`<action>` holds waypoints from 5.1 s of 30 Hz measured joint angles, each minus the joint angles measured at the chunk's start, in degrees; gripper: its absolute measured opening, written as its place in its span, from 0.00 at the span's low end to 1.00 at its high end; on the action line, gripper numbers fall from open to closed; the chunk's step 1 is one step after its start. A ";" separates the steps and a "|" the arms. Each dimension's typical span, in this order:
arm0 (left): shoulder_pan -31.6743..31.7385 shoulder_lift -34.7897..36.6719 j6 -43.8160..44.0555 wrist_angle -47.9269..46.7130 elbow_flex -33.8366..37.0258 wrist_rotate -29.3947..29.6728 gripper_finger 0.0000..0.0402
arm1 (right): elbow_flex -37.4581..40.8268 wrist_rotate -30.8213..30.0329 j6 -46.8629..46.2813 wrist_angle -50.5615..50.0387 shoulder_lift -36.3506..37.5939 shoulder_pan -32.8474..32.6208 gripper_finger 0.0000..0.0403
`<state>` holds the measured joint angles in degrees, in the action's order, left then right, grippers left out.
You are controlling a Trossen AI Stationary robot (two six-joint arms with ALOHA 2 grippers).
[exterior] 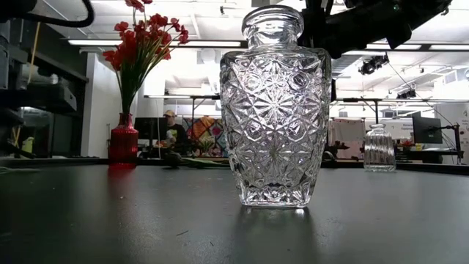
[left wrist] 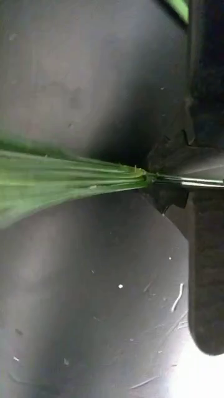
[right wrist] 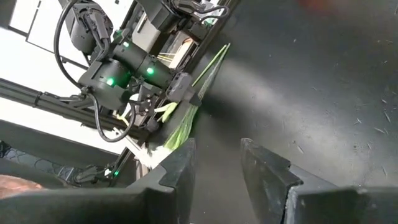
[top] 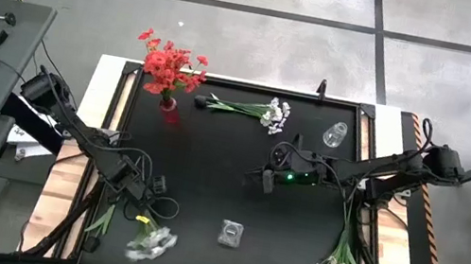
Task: Sort flowers into vase by color
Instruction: Put the bottom left white flowers into the bottom transparent vase, then put the bottom white flowers into the bottom transparent vase
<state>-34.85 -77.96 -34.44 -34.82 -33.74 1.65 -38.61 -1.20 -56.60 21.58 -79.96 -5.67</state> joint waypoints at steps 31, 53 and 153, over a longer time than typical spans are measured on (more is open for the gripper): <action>17.30 0.01 49.97 83.56 -9.87 1.97 0.00 | 0.00 -1.58 21.42 13.84 18.53 0.09 0.29; 14.21 -23.00 53.35 99.91 -17.21 10.96 0.00 | 0.00 -2.02 25.16 4.55 22.39 0.07 0.29; 16.46 16.72 51.52 14.49 -14.68 8.11 0.47 | -2.92 26.09 47.66 -94.69 2.02 -10.75 0.64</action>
<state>-18.39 -61.23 17.09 -20.33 -48.42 9.76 -41.53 24.88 -8.93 -73.10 -77.95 -16.42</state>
